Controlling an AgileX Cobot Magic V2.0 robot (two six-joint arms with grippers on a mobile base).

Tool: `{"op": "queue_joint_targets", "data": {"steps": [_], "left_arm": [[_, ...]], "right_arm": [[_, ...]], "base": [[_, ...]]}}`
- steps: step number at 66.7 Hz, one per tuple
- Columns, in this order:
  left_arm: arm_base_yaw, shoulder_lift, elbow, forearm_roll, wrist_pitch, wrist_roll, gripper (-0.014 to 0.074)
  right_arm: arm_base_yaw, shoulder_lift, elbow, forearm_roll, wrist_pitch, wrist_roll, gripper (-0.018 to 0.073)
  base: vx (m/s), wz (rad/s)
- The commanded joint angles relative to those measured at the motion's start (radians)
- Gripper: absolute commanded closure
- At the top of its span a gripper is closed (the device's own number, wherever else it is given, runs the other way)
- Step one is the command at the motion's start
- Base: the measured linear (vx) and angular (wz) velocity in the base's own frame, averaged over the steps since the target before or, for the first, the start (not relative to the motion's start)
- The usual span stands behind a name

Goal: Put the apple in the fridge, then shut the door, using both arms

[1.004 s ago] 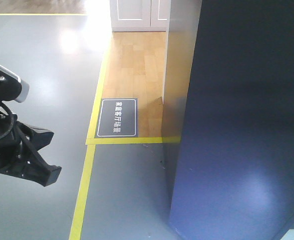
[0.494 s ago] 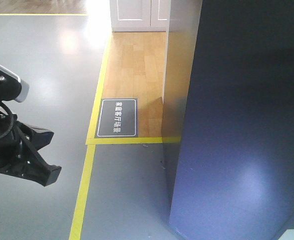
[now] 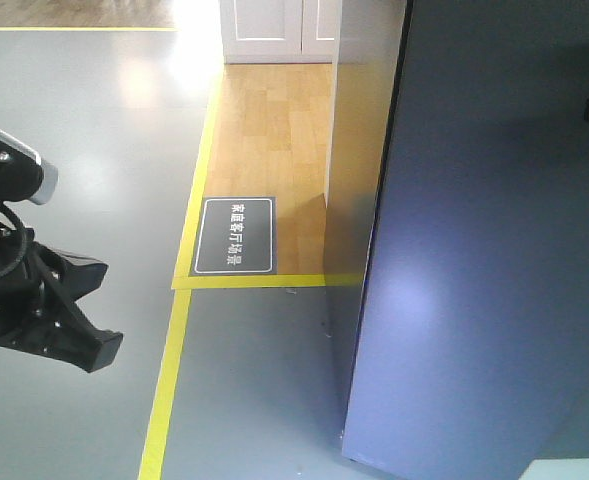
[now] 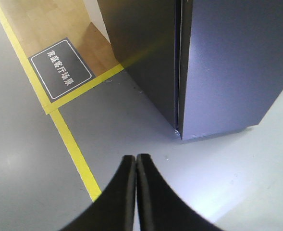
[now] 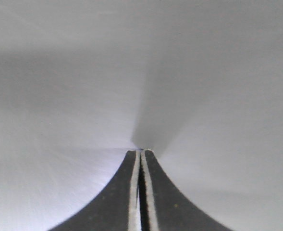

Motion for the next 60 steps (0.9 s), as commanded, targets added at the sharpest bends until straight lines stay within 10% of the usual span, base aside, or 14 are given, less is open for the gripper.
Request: {"op": "queue_joint_targets", "data": {"steps": [1,43,60], "left_arm": [[0.000,-0.014,-0.025,0.017,-0.059,-0.012,0.0603],[0.000,-0.014,-0.025,0.017,-0.058,-0.012,0.0603],[0.000,-0.014,-0.025,0.017,-0.058,-0.012,0.0603]], "right_arm": [[-0.005,0.045,-0.106,-0.015,-0.084,-0.004,0.0565],[-0.005,0.252,-0.362,-0.012,0.015,-0.004,0.0562],[0.051,0.186,-0.362,0.012,0.271,-0.139,0.0562]], "base": [[0.00,0.00],[0.00,0.00],[0.00,0.00]]}}
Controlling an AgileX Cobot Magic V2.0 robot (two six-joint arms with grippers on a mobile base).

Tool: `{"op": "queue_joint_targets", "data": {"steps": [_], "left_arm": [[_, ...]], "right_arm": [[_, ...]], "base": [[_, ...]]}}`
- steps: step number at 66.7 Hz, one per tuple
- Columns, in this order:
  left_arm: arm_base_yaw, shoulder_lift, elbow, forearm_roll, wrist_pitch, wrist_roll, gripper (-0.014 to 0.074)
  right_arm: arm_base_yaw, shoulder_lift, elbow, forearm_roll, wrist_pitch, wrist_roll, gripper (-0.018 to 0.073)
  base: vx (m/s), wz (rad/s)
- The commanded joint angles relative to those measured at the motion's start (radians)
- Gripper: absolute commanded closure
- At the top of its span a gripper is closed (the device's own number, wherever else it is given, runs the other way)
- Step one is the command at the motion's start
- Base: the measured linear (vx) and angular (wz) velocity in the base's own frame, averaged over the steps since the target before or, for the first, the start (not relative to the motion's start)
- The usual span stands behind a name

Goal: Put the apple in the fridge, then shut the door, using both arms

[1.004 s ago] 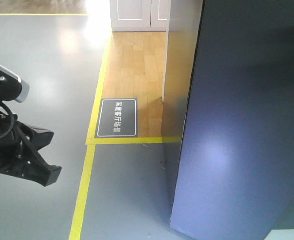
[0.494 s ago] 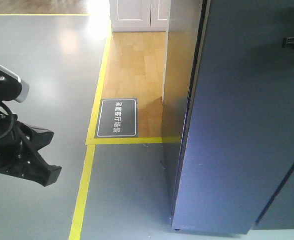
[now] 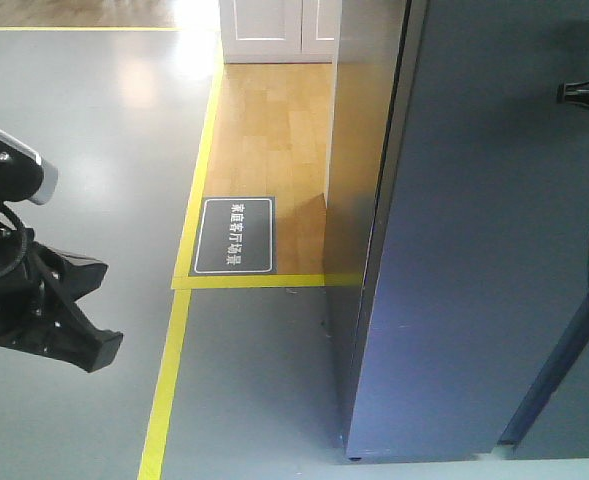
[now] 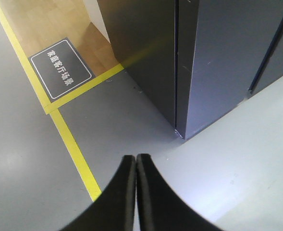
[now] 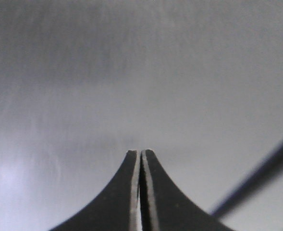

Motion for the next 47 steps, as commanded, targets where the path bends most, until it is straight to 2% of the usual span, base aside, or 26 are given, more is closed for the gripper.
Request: {"op": "queue_joint_targets", "data": {"steps": [1,11,19,26,34,47], "left_arm": [[0.000,-0.014,-0.025,0.017,-0.058,-0.012,0.0603],[0.000,-0.014,-0.025,0.017,-0.059,-0.012,0.0603],[0.000,-0.014,-0.025,0.017,-0.059,-0.012,0.0603],[0.000,-0.014,-0.025,0.017,-0.059,-0.012,0.0603],[0.000,-0.014,-0.025,0.017,-0.059,-0.012,0.0603],[0.000,-0.014,-0.025,0.017,-0.059,-0.012,0.0603]], "right_arm": [[0.037,-0.086,-0.037,0.013,0.078,-0.099,0.0562],[0.087,-0.115,-0.030,0.128,0.210,-0.221,0.0562],[0.132,-0.182,0.053,0.238,0.198,-0.294,0.0562],[0.170,-0.257,0.176,0.273,0.137,-0.307,0.0562],[0.201,-0.352,0.282,0.274,0.138,-0.280,0.0562],[0.201,-0.541,0.464,0.284,0.151,-0.241,0.0562]], "base": [[0.00,0.00],[0.00,0.00],[0.00,0.00],[0.00,0.00],[0.00,0.00],[0.00,0.00]]}}
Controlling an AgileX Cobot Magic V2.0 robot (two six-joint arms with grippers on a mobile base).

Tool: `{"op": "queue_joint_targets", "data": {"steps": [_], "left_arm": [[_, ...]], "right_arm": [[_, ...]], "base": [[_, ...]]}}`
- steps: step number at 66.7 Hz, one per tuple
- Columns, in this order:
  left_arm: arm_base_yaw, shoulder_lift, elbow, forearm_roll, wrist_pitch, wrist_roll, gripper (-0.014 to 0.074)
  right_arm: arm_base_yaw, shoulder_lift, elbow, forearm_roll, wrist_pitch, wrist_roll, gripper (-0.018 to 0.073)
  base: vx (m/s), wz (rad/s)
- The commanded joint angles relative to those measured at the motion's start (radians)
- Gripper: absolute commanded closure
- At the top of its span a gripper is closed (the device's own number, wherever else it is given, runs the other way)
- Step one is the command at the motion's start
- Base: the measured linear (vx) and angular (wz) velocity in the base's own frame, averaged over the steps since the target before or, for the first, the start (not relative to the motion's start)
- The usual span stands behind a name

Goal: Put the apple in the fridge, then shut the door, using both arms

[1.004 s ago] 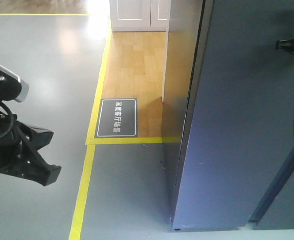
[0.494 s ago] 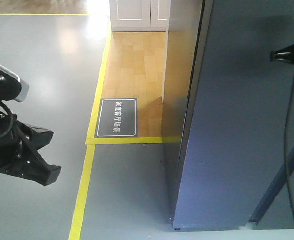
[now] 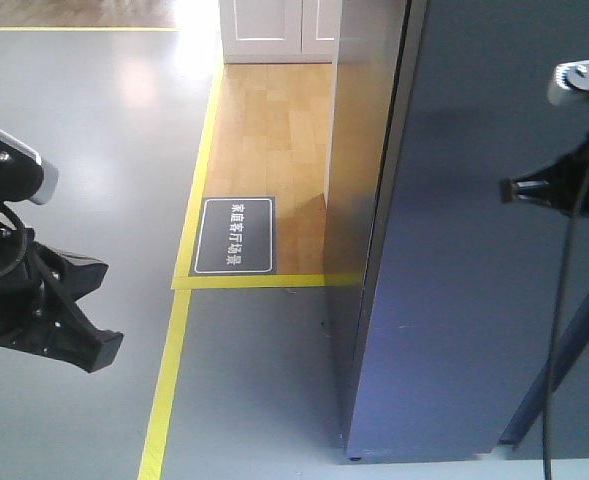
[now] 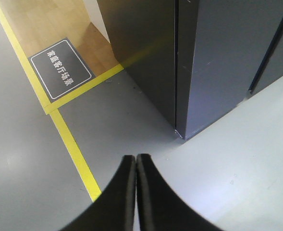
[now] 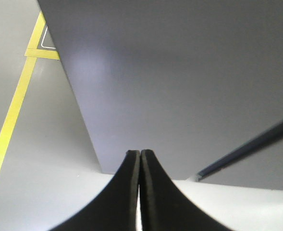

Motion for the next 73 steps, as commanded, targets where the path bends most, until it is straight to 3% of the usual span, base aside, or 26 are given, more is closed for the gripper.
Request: {"op": "queue_joint_targets", "data": {"steps": [1,40,73], "left_arm": [[0.000,-0.014,-0.025,0.017,-0.058,-0.012,0.0603],[0.000,-0.014,-0.025,0.017,-0.058,-0.012,0.0603],[0.000,-0.014,-0.025,0.017,-0.058,-0.012,0.0603]], "right_arm": [[-0.001,-0.137,0.068,0.001,-0.053,0.018,0.0562],[-0.001,-0.754,0.461,0.057,0.221,0.019,0.0562],[-0.001,-1.049,0.516,0.036,0.481,-0.007,0.0562]], "base": [[0.00,0.00],[0.00,0.00],[0.00,0.00]]}}
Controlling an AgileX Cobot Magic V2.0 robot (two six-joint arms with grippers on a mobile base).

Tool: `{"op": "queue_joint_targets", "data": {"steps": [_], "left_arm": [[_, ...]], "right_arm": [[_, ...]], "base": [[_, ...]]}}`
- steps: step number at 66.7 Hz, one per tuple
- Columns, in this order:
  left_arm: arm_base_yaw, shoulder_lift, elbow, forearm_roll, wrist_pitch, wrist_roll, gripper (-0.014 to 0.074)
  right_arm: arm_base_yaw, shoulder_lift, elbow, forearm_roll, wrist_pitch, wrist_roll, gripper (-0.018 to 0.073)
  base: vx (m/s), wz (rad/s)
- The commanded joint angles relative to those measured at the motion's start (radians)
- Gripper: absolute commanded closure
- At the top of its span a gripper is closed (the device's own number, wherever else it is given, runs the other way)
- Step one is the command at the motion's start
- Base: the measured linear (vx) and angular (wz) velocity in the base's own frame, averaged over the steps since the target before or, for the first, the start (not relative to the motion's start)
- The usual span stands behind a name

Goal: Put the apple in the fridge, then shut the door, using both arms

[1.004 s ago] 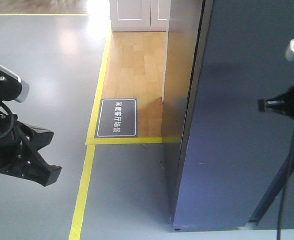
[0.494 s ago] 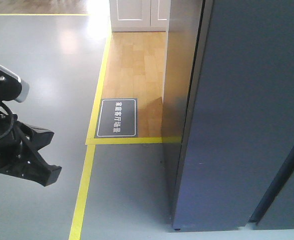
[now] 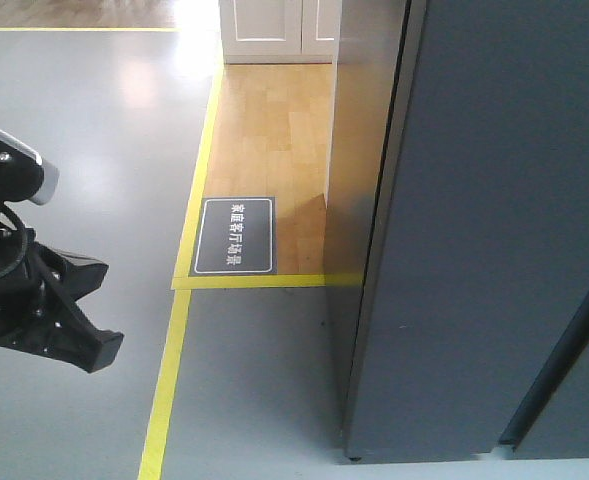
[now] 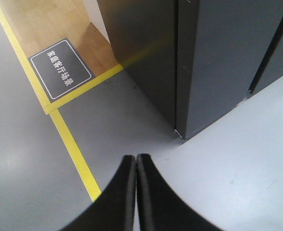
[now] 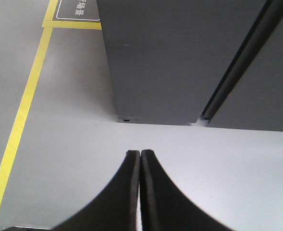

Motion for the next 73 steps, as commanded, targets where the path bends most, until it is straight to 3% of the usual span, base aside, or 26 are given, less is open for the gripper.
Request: {"op": "queue_joint_targets", "data": {"steps": [1,22,61,73], "left_arm": [[0.000,-0.014,-0.025,0.017,-0.058,-0.011,0.0603],[0.000,-0.014,-0.025,0.017,-0.058,-0.011,0.0603],[0.001,-0.016,-0.024,0.015,-0.058,-0.010,0.0603],[0.106,-0.077,0.076,-0.025,-0.215,0.005,0.0603]], "right_arm": [[-0.001,-0.019,-0.022,-0.021,-0.014,-0.007,0.0562],[-0.001,-0.035,-0.022,-0.017,0.054,-0.006,0.0562],[-0.001,-0.035,-0.022,-0.017,0.057,-0.006,0.0562],[-0.001,-0.035,-0.022,-0.017,0.057,-0.007,0.0562]], "base": [[0.00,0.00],[0.00,0.00],[0.00,0.00],[0.00,0.00]]}}
